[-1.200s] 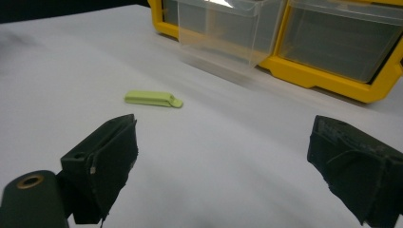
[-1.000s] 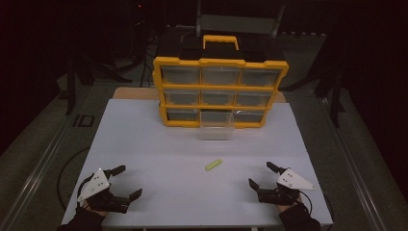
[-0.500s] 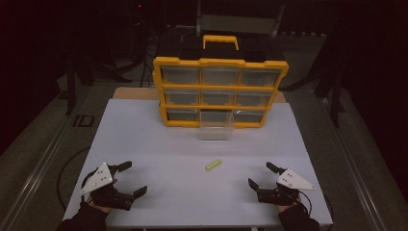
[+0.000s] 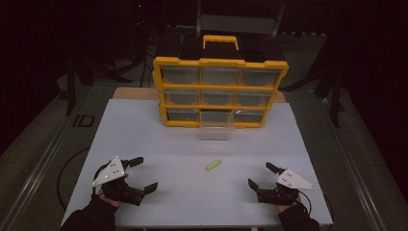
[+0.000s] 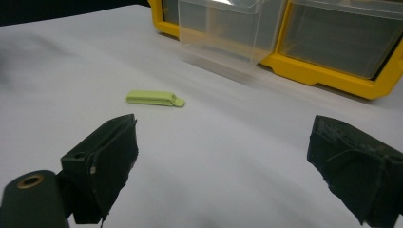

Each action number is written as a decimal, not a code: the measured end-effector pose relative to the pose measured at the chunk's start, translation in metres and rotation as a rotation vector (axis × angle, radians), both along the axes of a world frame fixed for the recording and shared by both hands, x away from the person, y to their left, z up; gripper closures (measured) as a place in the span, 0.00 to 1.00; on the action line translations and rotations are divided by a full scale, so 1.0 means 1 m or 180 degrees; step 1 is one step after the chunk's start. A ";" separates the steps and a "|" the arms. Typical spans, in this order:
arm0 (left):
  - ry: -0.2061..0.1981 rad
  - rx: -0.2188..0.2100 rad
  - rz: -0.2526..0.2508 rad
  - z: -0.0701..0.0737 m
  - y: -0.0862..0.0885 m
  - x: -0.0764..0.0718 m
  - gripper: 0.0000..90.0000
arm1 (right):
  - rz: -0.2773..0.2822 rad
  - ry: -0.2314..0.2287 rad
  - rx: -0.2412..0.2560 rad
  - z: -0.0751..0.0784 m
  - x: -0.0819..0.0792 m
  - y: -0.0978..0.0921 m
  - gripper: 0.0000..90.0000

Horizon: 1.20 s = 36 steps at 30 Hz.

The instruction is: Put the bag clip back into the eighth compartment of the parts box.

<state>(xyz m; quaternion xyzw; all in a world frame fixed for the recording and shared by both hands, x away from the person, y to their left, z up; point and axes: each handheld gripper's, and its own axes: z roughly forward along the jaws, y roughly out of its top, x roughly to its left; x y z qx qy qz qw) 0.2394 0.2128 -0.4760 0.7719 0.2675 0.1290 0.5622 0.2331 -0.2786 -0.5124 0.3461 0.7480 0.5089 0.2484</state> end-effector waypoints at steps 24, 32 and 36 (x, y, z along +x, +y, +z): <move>-0.0008 0.0137 -0.0447 0.021 -0.053 0.023 0.00 | 0.0035 0.0023 0.0016 0.000 -0.001 0.001 0.11; -0.0017 0.0178 -0.0568 0.023 -0.070 0.027 0.00 | 0.0043 0.0024 0.0013 0.000 -0.001 0.001 0.11; -0.0001 0.0148 -0.0595 0.024 -0.077 0.033 0.00 | 0.0048 0.0021 0.0007 0.000 -0.001 0.002 0.11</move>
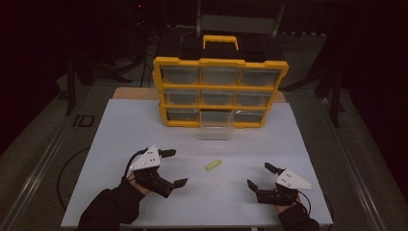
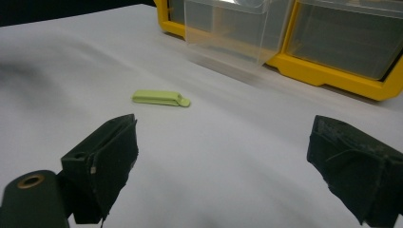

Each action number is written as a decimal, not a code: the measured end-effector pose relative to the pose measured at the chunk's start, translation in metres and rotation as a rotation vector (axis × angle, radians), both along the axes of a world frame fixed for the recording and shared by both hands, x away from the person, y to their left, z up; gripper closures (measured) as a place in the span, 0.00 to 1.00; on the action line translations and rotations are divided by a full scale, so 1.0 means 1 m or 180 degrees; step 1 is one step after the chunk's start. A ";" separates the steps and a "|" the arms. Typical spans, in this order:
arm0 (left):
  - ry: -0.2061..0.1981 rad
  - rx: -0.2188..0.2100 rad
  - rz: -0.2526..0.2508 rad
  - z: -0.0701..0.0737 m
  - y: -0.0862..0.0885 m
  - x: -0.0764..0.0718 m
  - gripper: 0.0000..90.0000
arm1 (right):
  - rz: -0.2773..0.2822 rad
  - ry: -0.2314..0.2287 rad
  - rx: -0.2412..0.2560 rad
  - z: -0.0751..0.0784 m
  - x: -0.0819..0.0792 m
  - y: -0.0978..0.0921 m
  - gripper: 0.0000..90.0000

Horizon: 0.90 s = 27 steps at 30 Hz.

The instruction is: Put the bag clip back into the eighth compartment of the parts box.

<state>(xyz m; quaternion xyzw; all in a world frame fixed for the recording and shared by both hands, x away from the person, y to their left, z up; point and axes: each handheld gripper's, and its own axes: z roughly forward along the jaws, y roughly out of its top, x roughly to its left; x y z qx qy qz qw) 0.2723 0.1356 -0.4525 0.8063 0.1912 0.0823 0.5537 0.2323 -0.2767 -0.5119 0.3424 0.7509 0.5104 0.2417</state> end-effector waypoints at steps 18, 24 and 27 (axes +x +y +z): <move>0.0080 0.0009 -0.0110 -0.005 -0.030 0.022 0.00 | 0.0018 0.0002 0.0002 -0.001 0.000 0.000 0.11; 0.0101 0.0041 -0.0152 -0.010 -0.044 0.028 0.00 | 0.0015 0.0003 0.0009 0.000 0.000 0.000 0.11; 0.0109 0.0058 -0.0160 -0.013 -0.051 0.031 0.00 | 0.0023 0.0002 0.0004 -0.001 0.000 0.000 0.11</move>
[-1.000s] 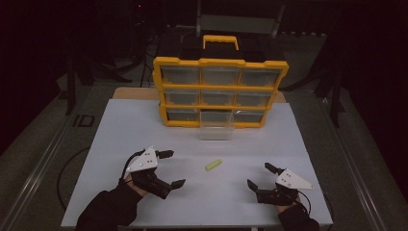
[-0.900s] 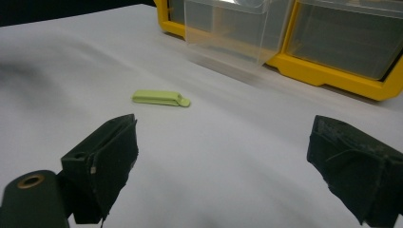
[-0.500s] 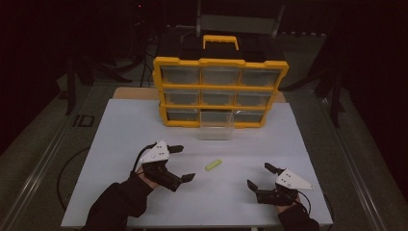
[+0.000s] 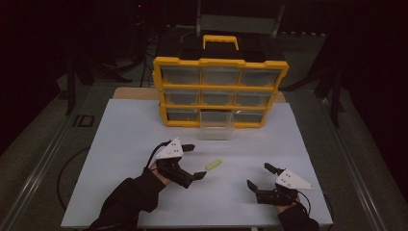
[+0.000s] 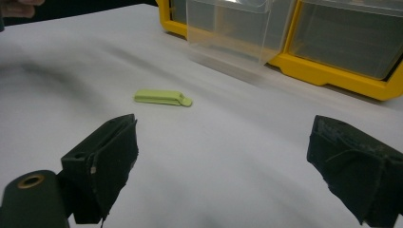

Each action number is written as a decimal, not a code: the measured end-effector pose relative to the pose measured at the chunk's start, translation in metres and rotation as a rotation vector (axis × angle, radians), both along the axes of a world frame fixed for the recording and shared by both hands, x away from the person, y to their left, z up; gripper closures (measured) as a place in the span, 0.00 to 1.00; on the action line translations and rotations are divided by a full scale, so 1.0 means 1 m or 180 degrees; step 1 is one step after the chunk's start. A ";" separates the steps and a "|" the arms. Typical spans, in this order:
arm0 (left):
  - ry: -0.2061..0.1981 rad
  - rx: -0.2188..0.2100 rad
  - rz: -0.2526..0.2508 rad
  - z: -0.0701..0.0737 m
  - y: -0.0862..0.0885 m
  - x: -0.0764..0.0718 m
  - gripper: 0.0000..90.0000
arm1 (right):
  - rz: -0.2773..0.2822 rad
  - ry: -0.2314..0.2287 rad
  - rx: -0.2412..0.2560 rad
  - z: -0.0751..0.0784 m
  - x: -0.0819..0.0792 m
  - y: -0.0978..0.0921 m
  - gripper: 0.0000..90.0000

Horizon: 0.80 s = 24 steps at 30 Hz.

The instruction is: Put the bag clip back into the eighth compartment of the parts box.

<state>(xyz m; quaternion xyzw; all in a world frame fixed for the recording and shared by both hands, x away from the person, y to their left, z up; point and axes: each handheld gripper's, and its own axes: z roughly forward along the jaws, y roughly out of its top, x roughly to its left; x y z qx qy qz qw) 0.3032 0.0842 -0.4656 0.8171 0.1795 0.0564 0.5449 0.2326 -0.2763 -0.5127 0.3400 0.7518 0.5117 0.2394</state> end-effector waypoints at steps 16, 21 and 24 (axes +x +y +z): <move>0.0170 0.0194 0.0204 -0.021 -0.033 0.012 0.00 | 0.0029 0.0024 0.0012 -0.001 0.000 0.001 0.11; 0.0197 0.0353 0.0321 -0.027 -0.040 0.016 0.00 | 0.0032 0.0024 0.0020 -0.001 0.000 0.001 0.11; 0.0245 0.0410 0.0310 -0.031 -0.043 0.018 0.02 | 0.0038 0.0023 0.0015 -0.001 0.000 0.001 0.11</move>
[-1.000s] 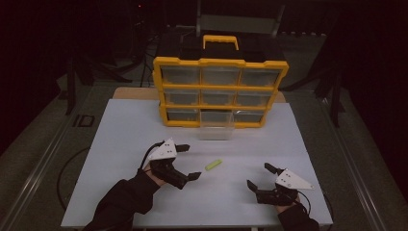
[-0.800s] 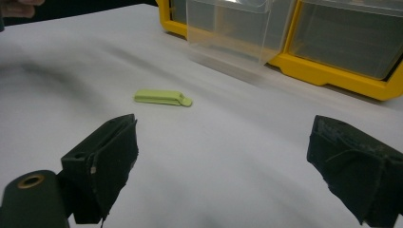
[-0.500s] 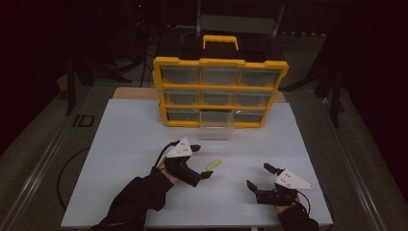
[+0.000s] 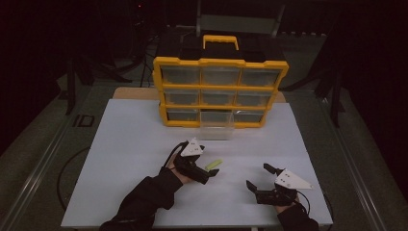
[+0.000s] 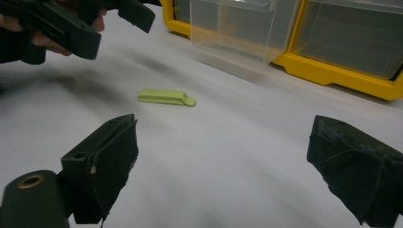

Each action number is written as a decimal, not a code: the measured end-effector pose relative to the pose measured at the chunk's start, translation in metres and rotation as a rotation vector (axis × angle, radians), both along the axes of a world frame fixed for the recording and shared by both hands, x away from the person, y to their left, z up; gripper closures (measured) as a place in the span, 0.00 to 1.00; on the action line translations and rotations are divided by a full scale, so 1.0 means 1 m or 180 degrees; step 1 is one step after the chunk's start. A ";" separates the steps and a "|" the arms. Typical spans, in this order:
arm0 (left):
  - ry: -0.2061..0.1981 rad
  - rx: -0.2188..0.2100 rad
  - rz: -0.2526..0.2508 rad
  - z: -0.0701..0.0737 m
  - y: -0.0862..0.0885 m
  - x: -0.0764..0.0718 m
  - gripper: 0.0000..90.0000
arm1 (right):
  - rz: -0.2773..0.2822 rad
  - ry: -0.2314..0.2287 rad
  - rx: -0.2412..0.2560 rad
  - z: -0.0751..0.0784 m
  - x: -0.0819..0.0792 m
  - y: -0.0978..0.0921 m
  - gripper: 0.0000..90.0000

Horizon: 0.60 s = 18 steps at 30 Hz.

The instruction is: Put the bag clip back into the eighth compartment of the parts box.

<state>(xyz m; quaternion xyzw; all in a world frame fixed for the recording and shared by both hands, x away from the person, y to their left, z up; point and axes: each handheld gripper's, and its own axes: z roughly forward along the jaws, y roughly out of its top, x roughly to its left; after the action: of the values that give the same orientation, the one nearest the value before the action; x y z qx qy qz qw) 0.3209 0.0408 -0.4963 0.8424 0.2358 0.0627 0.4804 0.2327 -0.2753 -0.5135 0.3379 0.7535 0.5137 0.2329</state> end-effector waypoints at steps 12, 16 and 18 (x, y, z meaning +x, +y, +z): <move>0.0119 0.0286 0.0108 -0.010 -0.011 0.003 0.12 | 0.0008 0.0005 0.0006 0.000 0.000 0.000 0.11; 0.0190 0.0340 0.0105 -0.013 -0.012 0.005 0.21 | 0.0007 0.0009 0.0008 0.000 0.000 0.000 0.11; 0.0218 0.0337 0.0105 -0.015 -0.013 0.007 0.27 | 0.0010 0.0004 0.0009 0.000 0.000 0.000 0.11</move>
<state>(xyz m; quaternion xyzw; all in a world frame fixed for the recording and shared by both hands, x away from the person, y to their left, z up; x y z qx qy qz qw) 0.3274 0.0282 -0.5110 0.8643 0.2623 0.0542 0.4258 0.2326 -0.2752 -0.5137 0.3374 0.7534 0.5149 0.2311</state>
